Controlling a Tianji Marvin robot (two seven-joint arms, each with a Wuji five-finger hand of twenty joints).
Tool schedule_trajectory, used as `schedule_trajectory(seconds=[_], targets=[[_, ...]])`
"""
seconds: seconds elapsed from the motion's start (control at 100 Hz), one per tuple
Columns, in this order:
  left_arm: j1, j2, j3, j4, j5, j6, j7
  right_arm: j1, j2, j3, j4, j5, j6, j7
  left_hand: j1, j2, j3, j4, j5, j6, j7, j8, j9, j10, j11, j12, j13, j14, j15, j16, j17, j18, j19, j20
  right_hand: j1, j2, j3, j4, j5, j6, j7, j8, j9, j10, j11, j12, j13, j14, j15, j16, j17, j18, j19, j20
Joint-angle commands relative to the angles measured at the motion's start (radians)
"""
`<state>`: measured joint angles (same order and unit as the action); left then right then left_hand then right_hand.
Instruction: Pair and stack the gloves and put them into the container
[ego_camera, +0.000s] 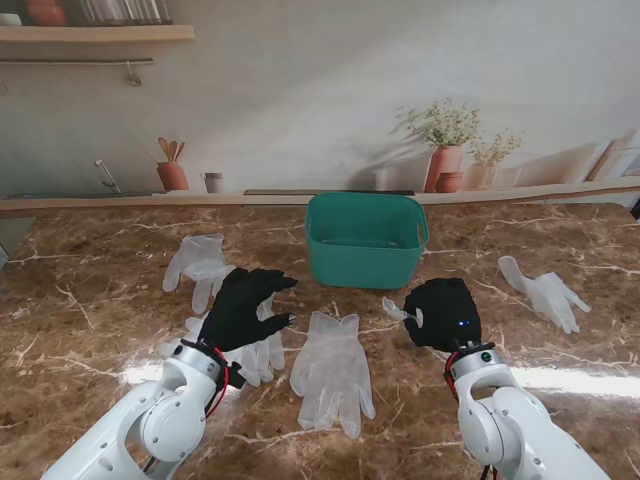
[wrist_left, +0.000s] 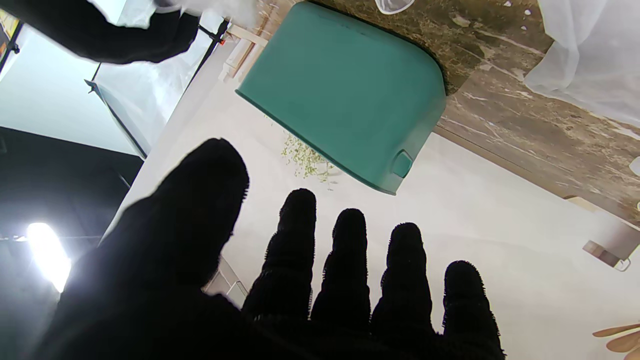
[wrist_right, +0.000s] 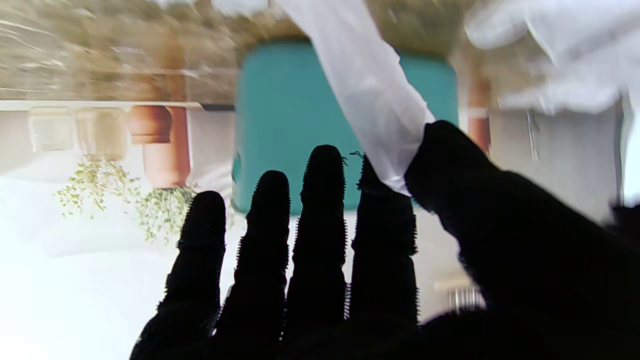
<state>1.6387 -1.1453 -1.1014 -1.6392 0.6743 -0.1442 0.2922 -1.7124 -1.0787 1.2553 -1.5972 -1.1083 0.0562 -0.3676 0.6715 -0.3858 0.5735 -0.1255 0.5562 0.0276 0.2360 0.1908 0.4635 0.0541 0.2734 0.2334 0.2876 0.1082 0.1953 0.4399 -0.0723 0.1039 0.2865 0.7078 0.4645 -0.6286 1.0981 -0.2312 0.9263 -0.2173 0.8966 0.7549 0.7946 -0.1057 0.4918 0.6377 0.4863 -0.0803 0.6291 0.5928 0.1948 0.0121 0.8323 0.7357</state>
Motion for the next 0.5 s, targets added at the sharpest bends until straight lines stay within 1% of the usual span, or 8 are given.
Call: schedule_trajectory(seconds=[0.0, 0.04, 0.05, 0.08, 0.16, 0.25, 0.39, 0.49], targets=[[0.008, -0.003, -0.003, -0.006, -0.012, -0.01, 0.003, -0.027, -0.013, 0.022, -0.071, 0.016, -0.015, -0.005, -0.016, 0.032, -0.033, 0.023, 0.02, -0.02, 0.009, 0.002, -0.015, -0.013, -0.029, -0.009, -0.035, -0.04, -0.034, -0.007, -0.018, -0.001, -0.036, 0.02, 0.021, 0.041, 0.036, -0.018, 0.025, -0.077, 0.028, 0.039, -0.006, -0.014, 0.017, 0.02, 0.003, -0.023, 0.012, 0.011, -0.005, -0.015, 0.013, 0.002], [0.009, -0.003, -0.005, -0.007, -0.017, -0.018, 0.001, -0.043, -0.018, 0.038, -0.104, 0.038, -0.034, -0.003, -0.017, 0.027, -0.033, 0.023, 0.02, -0.021, 0.009, 0.002, -0.013, -0.013, -0.029, -0.009, -0.035, -0.041, -0.034, -0.007, -0.018, -0.001, -0.036, 0.021, 0.023, 0.04, 0.037, -0.018, 0.027, -0.073, 0.026, 0.04, -0.002, -0.013, 0.017, 0.021, 0.006, -0.021, 0.012, 0.011, -0.005, -0.013, 0.013, 0.003], [0.009, -0.003, -0.006, -0.008, -0.018, -0.021, 0.0, -0.047, -0.019, 0.041, -0.111, 0.043, -0.039, -0.002, -0.017, 0.027, -0.033, 0.023, 0.02, -0.02, 0.009, 0.002, -0.016, 0.001, -0.031, -0.009, -0.035, -0.042, -0.035, -0.007, -0.019, -0.001, -0.036, 0.022, 0.022, 0.039, 0.037, -0.019, 0.028, -0.073, 0.026, 0.041, 0.0, -0.013, 0.018, 0.022, 0.006, -0.021, 0.012, 0.011, -0.005, -0.013, 0.012, 0.003], [0.009, -0.002, -0.008, -0.009, -0.025, -0.031, -0.005, -0.057, -0.022, 0.051, -0.134, 0.056, -0.051, 0.0, -0.019, 0.023, -0.033, 0.023, 0.018, -0.02, 0.008, 0.002, -0.013, -0.013, -0.031, -0.009, -0.037, -0.043, -0.036, -0.008, -0.02, -0.002, -0.038, 0.022, 0.023, 0.038, 0.038, -0.019, 0.03, -0.074, 0.024, 0.041, 0.002, -0.012, 0.017, 0.023, 0.006, -0.021, 0.012, 0.011, -0.004, -0.011, 0.012, 0.004], [0.012, -0.002, -0.015, -0.014, -0.052, -0.056, -0.023, -0.08, -0.028, 0.071, -0.185, 0.09, -0.083, 0.008, -0.023, 0.005, -0.032, 0.023, 0.015, -0.017, 0.004, 0.0, -0.014, -0.015, -0.034, -0.011, -0.043, -0.045, -0.041, -0.01, -0.023, -0.005, -0.048, 0.02, 0.023, 0.034, 0.041, -0.02, 0.035, -0.071, 0.022, 0.042, 0.007, -0.01, 0.012, 0.024, 0.012, -0.016, 0.01, 0.011, -0.001, -0.008, 0.013, 0.005], [0.015, -0.001, -0.025, -0.022, -0.087, -0.088, -0.052, -0.101, -0.034, 0.088, -0.23, 0.132, -0.134, 0.018, -0.036, -0.023, -0.033, 0.02, 0.013, -0.008, -0.003, -0.004, -0.017, 0.004, -0.04, -0.014, -0.053, -0.048, -0.047, -0.013, -0.027, -0.007, -0.061, 0.019, 0.023, 0.031, 0.043, -0.021, 0.036, -0.073, 0.018, 0.041, 0.011, -0.011, 0.001, 0.022, 0.014, -0.015, 0.008, 0.011, 0.0, -0.004, 0.009, 0.005], [0.021, 0.003, -0.039, -0.032, -0.134, -0.139, -0.096, -0.126, -0.04, 0.103, -0.28, 0.196, -0.212, 0.039, -0.066, -0.077, -0.029, 0.015, 0.013, 0.006, -0.015, -0.011, -0.02, -0.003, -0.047, -0.018, -0.073, -0.05, -0.058, -0.02, -0.018, -0.009, -0.101, -0.003, 0.021, 0.027, 0.044, -0.022, 0.04, -0.077, 0.014, 0.038, 0.022, -0.009, -0.012, 0.021, 0.021, -0.013, 0.002, 0.009, 0.001, 0.0, 0.003, 0.006], [0.031, 0.007, -0.046, -0.046, -0.15, -0.154, -0.118, -0.137, -0.044, 0.1, -0.301, 0.233, -0.242, 0.045, -0.072, -0.078, -0.033, 0.014, 0.033, 0.021, -0.006, -0.007, -0.013, -0.001, -0.046, -0.018, -0.075, -0.044, -0.058, -0.019, -0.014, -0.007, -0.111, -0.013, 0.022, 0.024, 0.045, -0.022, 0.044, -0.071, 0.014, 0.034, 0.032, -0.007, -0.014, 0.023, 0.032, -0.012, 0.001, 0.008, 0.009, 0.004, 0.004, 0.008]])
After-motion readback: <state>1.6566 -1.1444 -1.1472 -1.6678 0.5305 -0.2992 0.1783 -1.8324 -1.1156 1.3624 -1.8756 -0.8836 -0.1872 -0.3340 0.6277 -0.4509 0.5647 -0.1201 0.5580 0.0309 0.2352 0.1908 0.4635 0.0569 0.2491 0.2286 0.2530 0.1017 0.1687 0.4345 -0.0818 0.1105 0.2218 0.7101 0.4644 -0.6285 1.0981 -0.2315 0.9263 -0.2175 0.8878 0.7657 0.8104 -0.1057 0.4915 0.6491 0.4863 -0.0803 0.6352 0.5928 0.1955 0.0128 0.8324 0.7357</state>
